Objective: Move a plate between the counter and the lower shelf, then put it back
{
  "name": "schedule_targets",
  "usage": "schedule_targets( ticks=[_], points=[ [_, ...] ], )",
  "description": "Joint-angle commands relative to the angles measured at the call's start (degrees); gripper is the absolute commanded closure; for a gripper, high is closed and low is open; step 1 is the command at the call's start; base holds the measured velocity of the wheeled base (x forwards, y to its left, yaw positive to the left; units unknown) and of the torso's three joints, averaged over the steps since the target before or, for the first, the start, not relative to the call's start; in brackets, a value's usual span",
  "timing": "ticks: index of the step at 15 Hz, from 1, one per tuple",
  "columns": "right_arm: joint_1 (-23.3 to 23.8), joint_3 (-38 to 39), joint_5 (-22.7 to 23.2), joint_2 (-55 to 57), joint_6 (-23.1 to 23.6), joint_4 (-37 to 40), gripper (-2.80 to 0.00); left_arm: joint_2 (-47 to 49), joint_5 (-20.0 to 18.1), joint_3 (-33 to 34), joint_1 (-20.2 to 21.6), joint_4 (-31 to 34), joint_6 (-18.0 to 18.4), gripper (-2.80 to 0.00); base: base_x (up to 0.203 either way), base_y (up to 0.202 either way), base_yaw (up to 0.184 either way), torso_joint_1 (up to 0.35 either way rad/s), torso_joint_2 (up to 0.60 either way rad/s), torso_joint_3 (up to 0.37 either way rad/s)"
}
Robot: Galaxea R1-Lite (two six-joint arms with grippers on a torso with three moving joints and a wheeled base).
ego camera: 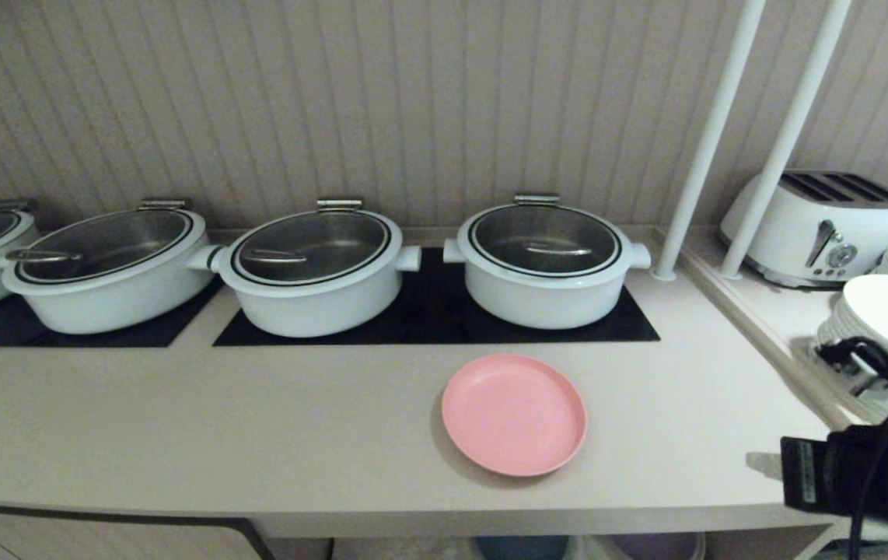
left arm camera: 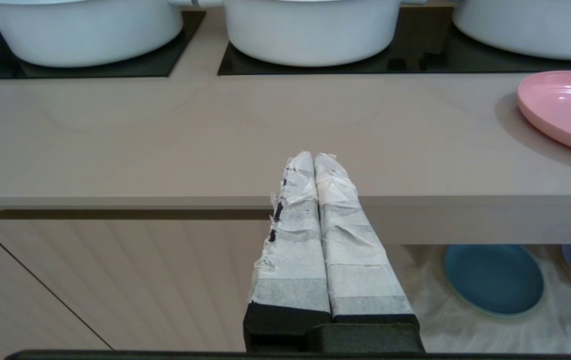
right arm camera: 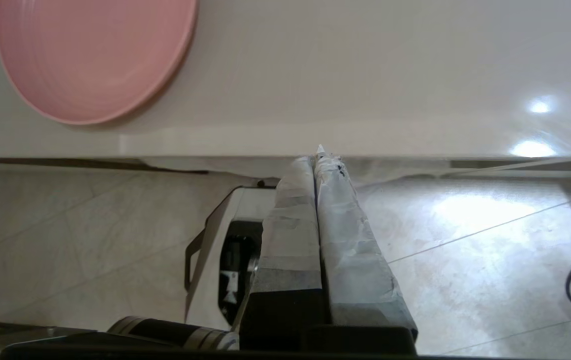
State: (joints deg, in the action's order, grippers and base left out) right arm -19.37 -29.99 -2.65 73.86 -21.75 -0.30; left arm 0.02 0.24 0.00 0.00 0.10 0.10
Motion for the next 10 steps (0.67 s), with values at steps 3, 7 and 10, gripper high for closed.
schedule_targets(
  ticks=[3, 7, 10],
  points=[
    [-0.91, 4.54, -2.57, -7.80, -0.12, 0.01, 0.00, -0.02, 0.02, 0.00, 0.00, -0.01, -0.01, 0.00, 0.000, 0.000, 0.000, 0.000, 0.00, 0.000],
    [-1.46, 8.26, -4.06, -13.28, 1.01, -0.03, 0.00, -0.02, 0.02, 0.00, 0.00, -0.01, -0.01, 0.00, 0.000, 0.000, 0.000, 0.000, 0.00, 0.000],
    [-1.11, 9.57, -4.95, -15.71, 1.56, -0.28, 0.00, -0.02, 0.02, 0.00, 0.00, -0.01, -0.01, 0.00, 0.000, 0.000, 0.000, 0.000, 0.00, 0.000]
  ],
)
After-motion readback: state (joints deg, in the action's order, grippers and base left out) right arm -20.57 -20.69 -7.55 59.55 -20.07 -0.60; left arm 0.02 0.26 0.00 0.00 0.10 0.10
